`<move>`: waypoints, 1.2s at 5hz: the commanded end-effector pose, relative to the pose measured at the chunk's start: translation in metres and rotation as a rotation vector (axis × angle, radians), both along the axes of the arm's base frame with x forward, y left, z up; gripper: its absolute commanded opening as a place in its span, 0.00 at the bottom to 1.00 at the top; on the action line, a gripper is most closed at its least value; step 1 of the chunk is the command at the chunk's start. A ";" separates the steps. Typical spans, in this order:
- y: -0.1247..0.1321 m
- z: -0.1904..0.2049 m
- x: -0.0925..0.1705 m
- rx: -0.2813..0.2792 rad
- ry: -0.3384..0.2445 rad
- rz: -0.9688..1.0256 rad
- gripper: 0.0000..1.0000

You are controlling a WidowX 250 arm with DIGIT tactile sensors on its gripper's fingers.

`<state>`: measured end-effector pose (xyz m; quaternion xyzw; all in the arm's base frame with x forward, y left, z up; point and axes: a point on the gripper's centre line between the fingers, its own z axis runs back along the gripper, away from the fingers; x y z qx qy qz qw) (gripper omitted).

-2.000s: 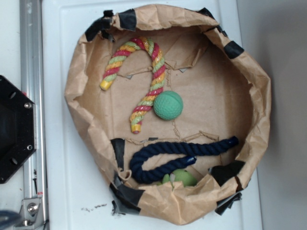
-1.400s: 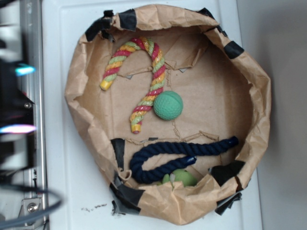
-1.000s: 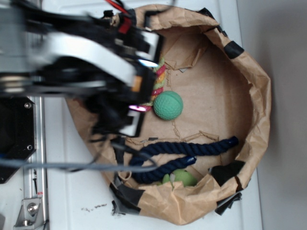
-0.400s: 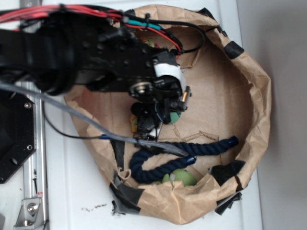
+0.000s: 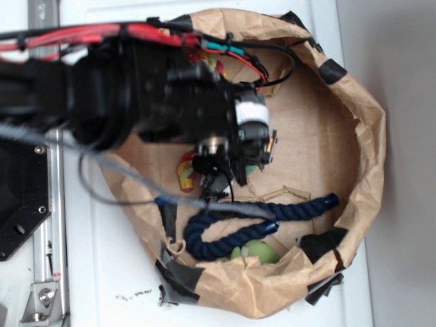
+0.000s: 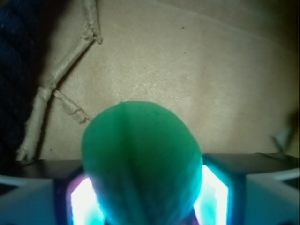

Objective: Grab the green ball.

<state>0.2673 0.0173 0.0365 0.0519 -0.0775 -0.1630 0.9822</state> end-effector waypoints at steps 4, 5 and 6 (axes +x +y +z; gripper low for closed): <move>-0.059 0.187 -0.011 -0.045 -0.122 0.516 0.00; -0.061 0.182 -0.015 -0.043 -0.115 0.536 0.00; -0.059 0.179 -0.015 -0.046 -0.104 0.548 0.00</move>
